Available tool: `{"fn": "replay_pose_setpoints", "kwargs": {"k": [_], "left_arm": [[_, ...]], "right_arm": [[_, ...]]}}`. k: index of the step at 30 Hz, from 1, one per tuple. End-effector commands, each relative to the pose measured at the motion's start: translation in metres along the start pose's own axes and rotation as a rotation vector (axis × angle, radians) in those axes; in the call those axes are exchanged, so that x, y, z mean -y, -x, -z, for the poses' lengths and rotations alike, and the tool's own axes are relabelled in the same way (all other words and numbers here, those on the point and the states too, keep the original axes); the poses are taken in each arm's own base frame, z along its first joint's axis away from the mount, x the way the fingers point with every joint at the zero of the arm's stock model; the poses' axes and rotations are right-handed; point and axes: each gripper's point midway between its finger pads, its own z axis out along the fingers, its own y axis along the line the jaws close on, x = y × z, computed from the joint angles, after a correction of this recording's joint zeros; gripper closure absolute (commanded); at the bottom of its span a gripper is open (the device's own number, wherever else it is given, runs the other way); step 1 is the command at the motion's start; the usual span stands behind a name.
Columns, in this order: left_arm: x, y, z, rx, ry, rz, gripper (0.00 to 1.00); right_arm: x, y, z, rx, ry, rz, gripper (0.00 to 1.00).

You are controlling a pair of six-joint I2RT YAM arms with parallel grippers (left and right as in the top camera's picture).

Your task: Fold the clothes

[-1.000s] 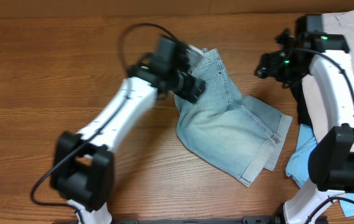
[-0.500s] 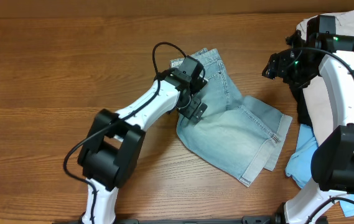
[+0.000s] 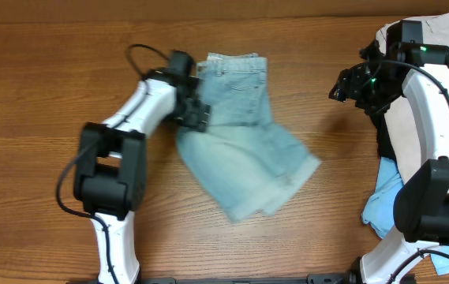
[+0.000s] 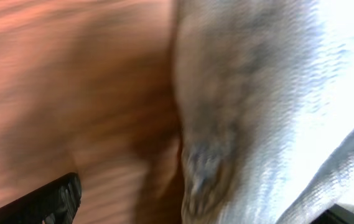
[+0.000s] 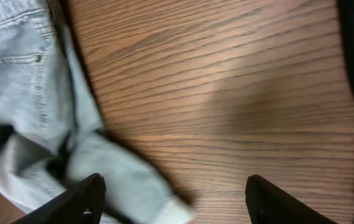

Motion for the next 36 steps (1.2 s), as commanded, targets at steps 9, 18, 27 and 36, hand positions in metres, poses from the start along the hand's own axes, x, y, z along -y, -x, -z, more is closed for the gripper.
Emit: {"fn": "replay_pose_setpoints", "kwargs": {"k": [9, 18, 27, 36], "left_arm": [[0.032, 0.070, 0.119, 0.153, -0.115, -0.215, 0.00], [0.150, 0.004, 0.118, -0.041, -0.177, -0.427, 0.00], [0.148, -0.043, 0.084, -0.191, 0.052, -0.426, 0.00], [0.138, -0.055, 0.067, -0.234, 0.090, -0.375, 0.31]], "right_arm": [[-0.028, 0.009, 0.005, 0.068, 0.017, 0.008, 0.24], [0.015, 0.019, 0.015, 0.107, -0.053, -0.073, 0.23], [0.032, 0.019, 0.020, 0.106, -0.064, -0.112, 0.23], [0.032, 0.019, 0.020, 0.107, -0.064, -0.112, 0.23]]}}
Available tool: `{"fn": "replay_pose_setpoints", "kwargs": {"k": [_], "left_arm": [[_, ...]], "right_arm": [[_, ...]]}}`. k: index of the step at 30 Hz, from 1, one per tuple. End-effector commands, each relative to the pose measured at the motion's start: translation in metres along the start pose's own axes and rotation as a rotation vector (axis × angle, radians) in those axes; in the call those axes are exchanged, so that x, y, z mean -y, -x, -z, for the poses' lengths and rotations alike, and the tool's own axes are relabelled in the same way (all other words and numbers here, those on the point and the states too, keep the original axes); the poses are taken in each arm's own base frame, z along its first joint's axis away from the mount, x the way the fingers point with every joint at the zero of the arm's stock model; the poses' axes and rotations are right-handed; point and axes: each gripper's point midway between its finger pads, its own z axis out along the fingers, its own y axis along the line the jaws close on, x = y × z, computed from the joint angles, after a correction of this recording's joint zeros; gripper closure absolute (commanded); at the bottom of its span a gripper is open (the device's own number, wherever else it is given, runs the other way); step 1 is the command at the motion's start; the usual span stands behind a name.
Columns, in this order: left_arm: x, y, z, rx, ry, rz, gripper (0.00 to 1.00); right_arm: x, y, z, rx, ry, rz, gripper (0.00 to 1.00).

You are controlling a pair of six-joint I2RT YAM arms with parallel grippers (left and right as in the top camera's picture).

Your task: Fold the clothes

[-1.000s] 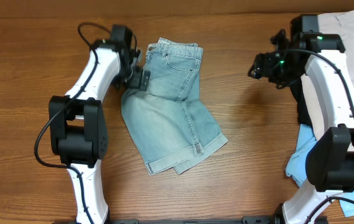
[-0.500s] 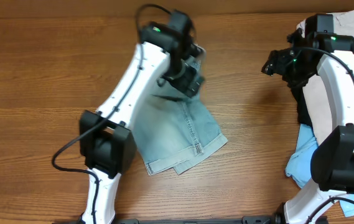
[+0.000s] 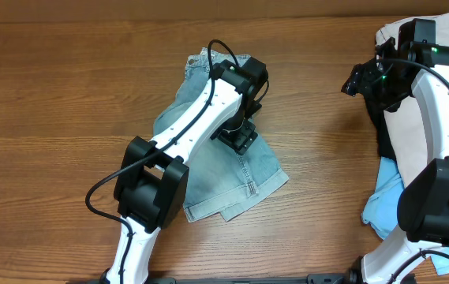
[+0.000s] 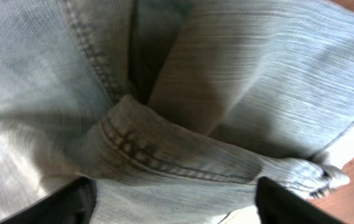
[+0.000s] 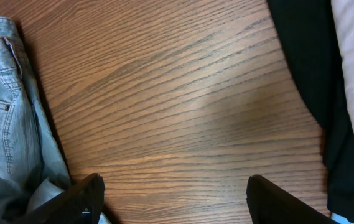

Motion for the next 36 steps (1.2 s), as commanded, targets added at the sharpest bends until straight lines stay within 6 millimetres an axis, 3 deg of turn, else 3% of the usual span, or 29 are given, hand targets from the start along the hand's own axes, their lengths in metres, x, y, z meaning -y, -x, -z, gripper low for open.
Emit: {"fn": "replay_pose_setpoints", "kwargs": {"k": [1, 4, 5, 6, 7, 8, 9, 13, 24, 25, 26, 28, 31, 36], "left_arm": [[-0.009, 0.001, 0.000, 0.007, 0.043, 0.054, 0.36], [-0.011, 0.003, 0.000, 0.014, 0.042, 0.059, 0.47], [-0.011, 0.005, 0.001, 0.022, 0.042, 0.066, 0.46], [-0.011, 0.006, 0.003, 0.029, 0.041, 0.081, 0.39], [-0.010, 0.011, 0.008, 0.049, 0.034, 0.129, 0.61], [-0.009, 0.014, 0.012, 0.064, 0.027, 0.170, 0.92], [-0.009, 0.016, 0.015, 0.074, 0.025, 0.203, 0.96], [-0.007, 0.022, 0.020, 0.098, 0.019, 0.298, 0.96], [0.001, 0.031, 0.020, 0.138, 0.014, 0.327, 0.96], [0.001, 0.032, 0.021, 0.142, 0.013, 0.333, 0.93], [0.002, 0.034, 0.021, 0.147, 0.010, 0.333, 0.74], [0.002, 0.036, 0.021, 0.158, 0.008, 0.334, 0.46], [0.002, 0.041, 0.022, 0.177, 0.009, 0.331, 0.27], [0.002, 0.035, 0.010, 0.150, 0.016, 0.290, 0.23]], "right_arm": [[-0.001, 0.002, 0.012, 0.032, -0.002, 0.006, 0.23], [-0.001, 0.002, 0.012, 0.031, -0.003, 0.005, 0.23], [-0.001, 0.002, 0.012, 0.031, -0.003, 0.005, 0.23], [-0.001, 0.002, 0.012, 0.032, -0.003, 0.006, 0.23], [-0.001, 0.002, 0.012, 0.034, -0.002, 0.006, 0.23], [-0.001, 0.003, 0.012, 0.037, -0.002, 0.006, 0.23], [-0.001, 0.003, 0.012, 0.037, -0.002, 0.007, 0.23], [-0.001, 0.003, 0.012, 0.036, -0.002, 0.007, 0.23], [-0.001, 0.003, 0.012, 0.038, -0.002, 0.007, 0.23], [-0.001, 0.003, 0.012, 0.037, -0.002, 0.007, 0.23], [-0.001, 0.003, 0.012, 0.037, -0.002, 0.007, 0.23], [-0.001, 0.003, 0.012, 0.038, -0.002, 0.007, 0.23], [-0.001, 0.004, 0.012, 0.040, -0.001, 0.008, 0.23], [-0.002, 0.005, 0.012, 0.044, -0.001, 0.009, 0.23]]}}
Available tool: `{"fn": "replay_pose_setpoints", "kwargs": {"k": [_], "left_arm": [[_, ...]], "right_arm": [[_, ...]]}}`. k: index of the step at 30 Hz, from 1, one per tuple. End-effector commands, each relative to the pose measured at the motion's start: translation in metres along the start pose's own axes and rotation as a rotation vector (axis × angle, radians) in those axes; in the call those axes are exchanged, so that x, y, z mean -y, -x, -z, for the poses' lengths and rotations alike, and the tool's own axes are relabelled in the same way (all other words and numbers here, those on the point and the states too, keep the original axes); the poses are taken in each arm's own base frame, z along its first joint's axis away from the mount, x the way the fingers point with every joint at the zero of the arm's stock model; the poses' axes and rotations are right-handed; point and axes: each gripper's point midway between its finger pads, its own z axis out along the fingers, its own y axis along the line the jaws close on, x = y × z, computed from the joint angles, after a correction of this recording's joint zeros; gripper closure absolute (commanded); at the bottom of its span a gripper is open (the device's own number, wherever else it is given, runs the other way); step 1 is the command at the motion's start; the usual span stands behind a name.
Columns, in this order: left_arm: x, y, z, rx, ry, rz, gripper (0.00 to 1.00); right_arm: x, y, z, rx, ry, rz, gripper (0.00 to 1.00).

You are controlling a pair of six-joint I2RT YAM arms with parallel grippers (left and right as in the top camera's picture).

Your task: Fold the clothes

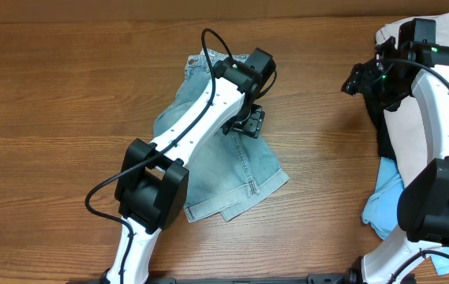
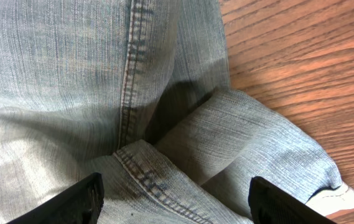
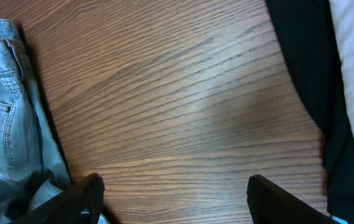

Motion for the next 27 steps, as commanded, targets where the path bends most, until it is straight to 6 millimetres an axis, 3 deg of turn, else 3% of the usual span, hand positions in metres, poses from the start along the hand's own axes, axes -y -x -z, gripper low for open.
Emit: {"fn": "replay_pose_setpoints", "kwargs": {"k": [1, 7, 10, 12, 15, 17, 20, 21, 27], "left_arm": [[0.000, -0.008, -0.007, -0.026, 0.013, -0.048, 0.23], [-0.005, -0.026, -0.025, -0.089, 0.029, -0.102, 0.17], [-0.006, -0.029, -0.028, -0.097, 0.031, -0.133, 0.21], [-0.007, -0.028, -0.028, -0.096, 0.032, -0.143, 0.39], [-0.010, -0.028, -0.027, -0.097, 0.038, -0.139, 0.86], [-0.014, -0.028, -0.024, -0.105, 0.042, -0.131, 0.96], [-0.039, -0.027, -0.008, -0.122, 0.115, -0.101, 0.96], [-0.059, -0.024, 0.005, -0.123, 0.180, -0.056, 0.96], [-0.126, -0.013, 0.062, -0.104, 0.239, 0.114, 0.96]], "right_arm": [[-0.001, 0.003, 0.012, 0.036, -0.002, 0.006, 0.23], [-0.002, 0.005, 0.012, 0.044, 0.000, 0.008, 0.23], [-0.002, 0.005, 0.012, 0.045, 0.000, 0.008, 0.23], [-0.002, 0.005, 0.012, 0.045, 0.000, 0.008, 0.23], [-0.002, 0.005, 0.012, 0.045, 0.000, 0.008, 0.23], [-0.002, 0.006, 0.012, 0.046, 0.000, 0.009, 0.23], [-0.002, 0.005, 0.012, 0.045, 0.001, 0.008, 0.23], [-0.002, 0.005, 0.012, 0.045, 0.001, 0.008, 0.23], [-0.004, 0.005, 0.012, 0.043, 0.008, 0.011, 0.23]]}}
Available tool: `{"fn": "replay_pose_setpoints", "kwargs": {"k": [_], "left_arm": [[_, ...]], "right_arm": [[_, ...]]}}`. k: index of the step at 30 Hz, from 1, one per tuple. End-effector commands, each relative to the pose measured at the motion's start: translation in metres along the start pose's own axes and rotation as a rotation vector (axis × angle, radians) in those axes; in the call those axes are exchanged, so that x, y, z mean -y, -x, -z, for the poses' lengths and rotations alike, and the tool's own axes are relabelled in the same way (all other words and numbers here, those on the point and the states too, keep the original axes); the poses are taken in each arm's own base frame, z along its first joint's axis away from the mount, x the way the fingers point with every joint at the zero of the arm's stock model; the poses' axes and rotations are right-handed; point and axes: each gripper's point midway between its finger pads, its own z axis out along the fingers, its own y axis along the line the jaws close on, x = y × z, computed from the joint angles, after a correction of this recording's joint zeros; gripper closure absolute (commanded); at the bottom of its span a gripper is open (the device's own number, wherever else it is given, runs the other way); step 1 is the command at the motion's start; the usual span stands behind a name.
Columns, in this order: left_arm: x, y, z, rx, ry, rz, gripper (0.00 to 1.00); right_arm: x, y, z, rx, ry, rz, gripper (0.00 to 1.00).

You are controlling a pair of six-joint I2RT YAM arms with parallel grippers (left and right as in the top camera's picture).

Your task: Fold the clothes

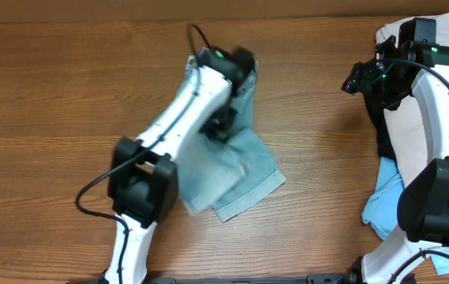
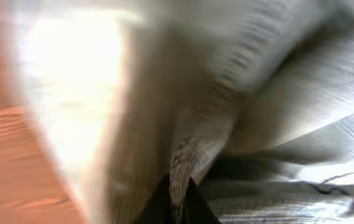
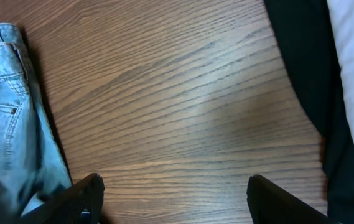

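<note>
Light blue denim shorts [image 1: 244,170] lie folded over on the wooden table [image 1: 66,95], waistband at the far end. The overhead view shows my left gripper [image 1: 221,126], blurred, low over their middle. In the left wrist view, also blurred, that gripper [image 2: 178,202] is shut on a raised fold of the denim [image 2: 288,124]. My right gripper [image 1: 353,79] hangs over bare wood to the right of the shorts. In the right wrist view it [image 3: 173,202] is open with nothing between its fingers, and the shorts [image 3: 9,124] show at the left edge.
A pile of other clothes sits at the right edge: a beige-white garment [image 1: 413,102], a black one [image 1: 382,138] and a light blue one [image 1: 382,207]. In the right wrist view the black garment [image 3: 301,62] and the white one lie right of the gripper.
My left gripper was open over the middle of the shorts; now it is shut on a fold of denim and the arm has shifted left. The right arm has not moved.
At first the shorts lay spread, legs toward the lower right, with my left gripper at their left edge. Then they lay folded over, with the gripper open above their middle. It stayed open a little farther up, and now it pinches a fold.
</note>
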Motion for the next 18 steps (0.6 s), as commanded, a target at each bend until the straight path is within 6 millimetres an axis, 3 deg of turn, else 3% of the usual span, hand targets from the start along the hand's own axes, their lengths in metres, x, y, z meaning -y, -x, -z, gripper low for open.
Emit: {"fn": "replay_pose_setpoints", "kwargs": {"k": [1, 4, 5, 10, 18], "left_arm": [[-0.071, 0.014, 0.033, 0.074, 0.052, 0.172, 0.96], [-0.116, 0.006, 0.038, 0.056, 0.049, 0.247, 0.96], [-0.139, 0.003, 0.033, 0.042, 0.046, 0.273, 0.96], [-0.209, -0.017, 0.017, 0.000, 0.039, 0.433, 0.96], [-0.307, -0.074, -0.009, -0.071, 0.025, 0.832, 0.96]], "right_arm": [[-0.005, 0.001, 0.012, 0.028, 0.013, 0.009, 0.23], [-0.021, -0.002, 0.011, 0.012, 0.078, 0.020, 0.23], [-0.034, -0.007, 0.010, -0.003, 0.125, 0.035, 0.23], [-0.075, -0.022, 0.003, -0.040, 0.175, 0.120, 0.24], [-0.150, -0.051, -0.011, -0.050, 0.206, 0.261, 0.24]]}}
